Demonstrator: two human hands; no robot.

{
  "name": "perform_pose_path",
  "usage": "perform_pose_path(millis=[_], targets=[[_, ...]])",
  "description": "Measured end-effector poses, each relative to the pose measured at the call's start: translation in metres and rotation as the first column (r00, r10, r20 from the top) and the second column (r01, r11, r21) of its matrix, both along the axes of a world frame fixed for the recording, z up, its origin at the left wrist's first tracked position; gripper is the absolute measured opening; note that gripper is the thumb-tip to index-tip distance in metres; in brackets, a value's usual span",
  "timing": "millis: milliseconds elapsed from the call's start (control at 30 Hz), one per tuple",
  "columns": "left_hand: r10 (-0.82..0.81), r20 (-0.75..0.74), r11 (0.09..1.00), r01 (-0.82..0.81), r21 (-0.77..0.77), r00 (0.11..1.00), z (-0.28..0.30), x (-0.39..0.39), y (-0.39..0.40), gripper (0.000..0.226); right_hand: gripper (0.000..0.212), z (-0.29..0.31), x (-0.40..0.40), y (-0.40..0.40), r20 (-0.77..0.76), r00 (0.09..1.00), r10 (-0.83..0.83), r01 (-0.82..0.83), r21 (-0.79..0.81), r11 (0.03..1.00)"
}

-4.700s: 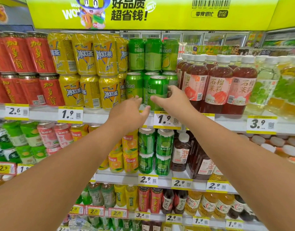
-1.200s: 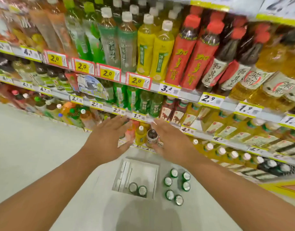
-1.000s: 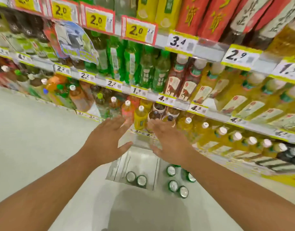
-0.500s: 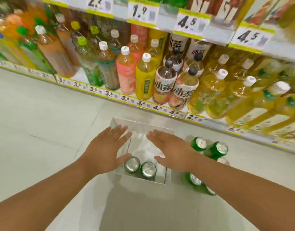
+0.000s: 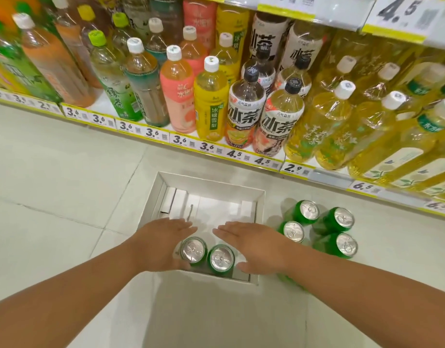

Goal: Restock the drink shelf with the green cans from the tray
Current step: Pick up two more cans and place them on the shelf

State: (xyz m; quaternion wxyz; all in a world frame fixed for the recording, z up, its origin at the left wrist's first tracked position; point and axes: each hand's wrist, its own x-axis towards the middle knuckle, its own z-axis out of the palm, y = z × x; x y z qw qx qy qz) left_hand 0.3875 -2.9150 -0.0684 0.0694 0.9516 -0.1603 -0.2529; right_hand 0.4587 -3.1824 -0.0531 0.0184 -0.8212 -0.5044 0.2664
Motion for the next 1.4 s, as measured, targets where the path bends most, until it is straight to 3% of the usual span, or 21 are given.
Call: perform_pose_path(millis=[133,233,367,533,733,833,967,1100,1400], targets=[[-0.023,-0.066,0.999,0.025,0.025,0.998,-0.007,0.011,-0.006,0.095,0.095,-0.006,0.0,0.015,-0.002,0.997,0.071,-0.071,-0.104,0.992],[-0.034,-0.099,0.999,0.037,0.024,0.995,-0.019,0.013,-0.009,0.082,0.097,-0.021,-0.001,0.023,0.006,0.996,0.091,-0.09,-0.138,0.986],[0.077,-0.228,0.987,-0.107,-0.122,0.971,-0.029,0.013,-0.008,0.063,0.084,-0.04,-0.01,0.029,-0.041,0.999,0.023,-0.029,-0.131,0.991],[0.28,-0.363,0.848,-0.406,-0.34,0.889,-0.038,0.007,-0.005,0.055,0.065,-0.043,-0.009,0.03,-0.193,0.959,-0.206,0.197,-0.063,0.978],[0.47,-0.328,0.681,-0.573,-0.456,0.82,0.002,0.012,0.001,0.068,0.073,-0.009,0.003,0.032,-0.275,0.88,-0.388,0.416,0.051,0.908],[0.554,-0.295,0.596,-0.618,-0.513,0.778,0.064,0.018,0.002,0.068,0.071,0.045,0.012,0.031,-0.328,0.818,-0.472,0.537,0.145,0.831],[0.611,-0.236,0.535,-0.614,-0.581,0.756,0.189,0.023,-0.003,0.064,0.077,0.163,0.021,0.026,-0.431,0.709,-0.558,0.697,0.311,0.646],[0.618,-0.182,0.526,-0.575,-0.626,0.765,0.341,0.029,-0.012,0.065,0.089,0.32,0.034,0.016,-0.491,0.658,-0.571,0.751,0.363,0.552],[0.677,-0.067,0.493,-0.518,-0.699,0.733,0.701,0.064,-0.029,0.077,0.066,0.687,0.062,-0.003,-0.472,0.637,-0.609,0.766,0.477,0.432]])
